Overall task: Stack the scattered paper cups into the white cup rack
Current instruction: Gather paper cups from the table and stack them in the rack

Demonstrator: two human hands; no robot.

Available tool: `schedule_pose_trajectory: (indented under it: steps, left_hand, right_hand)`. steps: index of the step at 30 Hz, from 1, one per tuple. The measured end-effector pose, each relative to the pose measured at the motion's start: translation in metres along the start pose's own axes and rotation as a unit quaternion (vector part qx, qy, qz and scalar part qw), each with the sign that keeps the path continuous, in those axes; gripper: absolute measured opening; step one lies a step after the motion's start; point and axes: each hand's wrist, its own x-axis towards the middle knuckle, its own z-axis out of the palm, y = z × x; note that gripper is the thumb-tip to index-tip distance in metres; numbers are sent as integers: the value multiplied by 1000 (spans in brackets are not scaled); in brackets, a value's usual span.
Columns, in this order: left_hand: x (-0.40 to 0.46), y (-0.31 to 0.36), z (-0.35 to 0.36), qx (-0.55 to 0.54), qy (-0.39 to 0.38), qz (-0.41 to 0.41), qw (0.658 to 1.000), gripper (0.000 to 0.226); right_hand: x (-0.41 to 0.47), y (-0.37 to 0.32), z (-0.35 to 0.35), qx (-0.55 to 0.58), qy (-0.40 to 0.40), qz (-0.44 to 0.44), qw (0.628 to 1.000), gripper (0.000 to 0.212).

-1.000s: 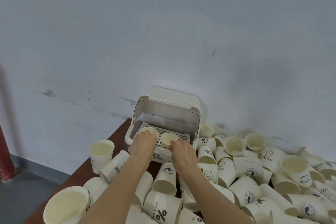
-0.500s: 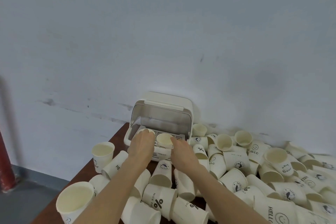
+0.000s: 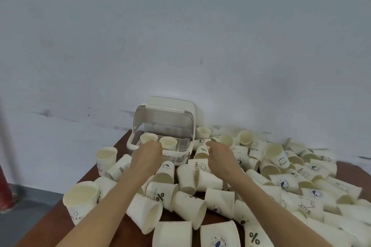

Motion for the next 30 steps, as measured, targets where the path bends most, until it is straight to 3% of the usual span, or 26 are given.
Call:
schedule_pose_trajectory:
  steps: [7,10,18,24,30]
  left_hand:
    - [-30,-12,3,-37,-47,-8,998,29]
    - [-40,-21,3,-35,-63,-12,997,22]
    - [-45,-50,-10,-22,-63,-68,996,24]
    - [-58,-47,-7,35,-76,-98,992,16]
    - [-64,-38,7,75,-95,-60,991,10]
  right_hand:
    - [-24,18,-7,-9,14,8,1000,48]
    - [-29,20,-5,-2,15,6,1000,49]
    - [-34,15,2,13,12,-6,1000,42]
    - [-33,10,8,13,-1,-22,1000,45]
    - [-35,7,7,26,-1,-30,999,46]
